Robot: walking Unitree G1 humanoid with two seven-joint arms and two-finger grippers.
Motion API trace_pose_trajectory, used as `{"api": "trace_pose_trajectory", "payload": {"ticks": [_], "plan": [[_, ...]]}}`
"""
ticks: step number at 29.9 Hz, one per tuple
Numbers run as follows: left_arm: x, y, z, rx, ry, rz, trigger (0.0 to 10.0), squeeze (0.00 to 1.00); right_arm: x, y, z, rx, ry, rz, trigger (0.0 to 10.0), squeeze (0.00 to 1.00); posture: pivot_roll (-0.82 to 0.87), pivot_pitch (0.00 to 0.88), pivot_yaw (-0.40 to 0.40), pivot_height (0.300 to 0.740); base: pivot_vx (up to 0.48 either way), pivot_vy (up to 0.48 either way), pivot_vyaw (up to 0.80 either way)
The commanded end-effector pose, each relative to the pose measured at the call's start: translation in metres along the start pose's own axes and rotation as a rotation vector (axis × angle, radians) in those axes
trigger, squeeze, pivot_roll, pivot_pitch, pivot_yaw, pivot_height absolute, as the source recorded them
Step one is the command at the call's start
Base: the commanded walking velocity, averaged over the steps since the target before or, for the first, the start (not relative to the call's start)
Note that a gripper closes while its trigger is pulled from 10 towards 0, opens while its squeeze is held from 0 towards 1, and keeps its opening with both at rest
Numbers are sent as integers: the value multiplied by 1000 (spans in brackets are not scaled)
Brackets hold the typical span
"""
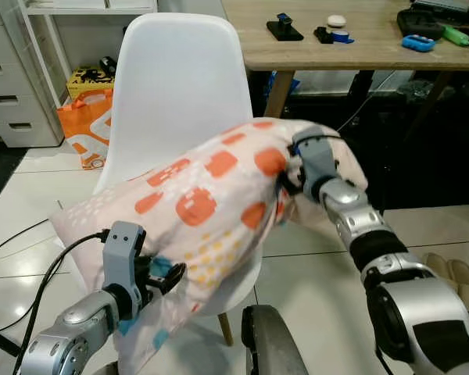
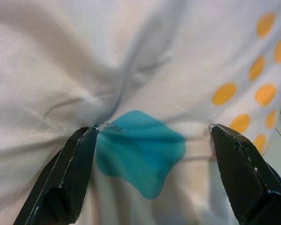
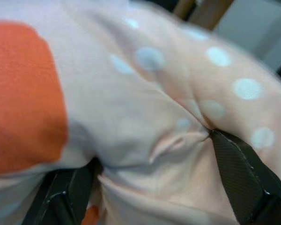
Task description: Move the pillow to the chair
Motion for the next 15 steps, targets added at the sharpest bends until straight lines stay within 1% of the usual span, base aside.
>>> {"api": "trace_pose_trajectory", "payload": {"ticks": [1,2,3,4,5,6,7,9,11,12,14,15], "plan": [[-4,-1,-7,37,24,-8,10000,0,38,-3,-8,59,-127,129,10000,0,-184,168,-69,501,0,0,0],[1,-3,-7,38,23,10,10000,0,47,-3,-25,157,-211,148,10000,0,-187,170,-71,501,0,0,0],[1,-3,-7,38,23,10,10000,0,47,-3,-25,157,-211,148,10000,0,-187,170,-71,501,0,0,0],[6,-6,-4,33,22,27,10000,0,56,-1,-39,244,-287,170,10000,0,-188,173,-70,501,0,0,0],[6,-6,-4,33,22,27,10000,0,56,-1,-39,244,-287,170,10000,0,-188,173,-70,501,0,0,0],[9,-10,-2,28,18,39,10000,0,63,0,-47,305,-344,186,10000,0,-190,174,-71,501,0,0,0],[12,-13,2,17,11,46,10000,0,70,2,-52,344,-385,200,10000,0,-193,174,-71,501,0,0,0],[12,-13,2,17,11,46,10000,0,70,2,-52,344,-385,200,10000,0,-193,174,-71,501,0,0,0],[13,-17,8,0,-16,48,10000,0,82,4,-54,378,-439,232,10000,0,-197,173,-72,501,0,0,0],[13,-18,10,-8,-38,43,10000,0,87,4,-53,379,-451,244,10000,0,-199,173,-73,501,0,0,0],[13,-18,11,-12,-53,41,10000,0,89,4,-51,376,-457,254,10000,0,-199,173,-73,501,0,0,0],[10,-17,11,-15,-89,23,10000,0,77,0,-52,349,-332,184,10000,0,-204,171,-75,501,0,0,0]]}}
Point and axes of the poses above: a point about 5 cm out from each wrist's last joint towards the gripper, its own y axis pointing back from the gripper into the wrist, its own x axis along the axis of the wrist's last joint, z = x × y, the point moved 6 cm from there along -y, pointing out of the wrist towards the gripper, and after that the axes turned 9 degrees about -y, right-handed, at the moved point
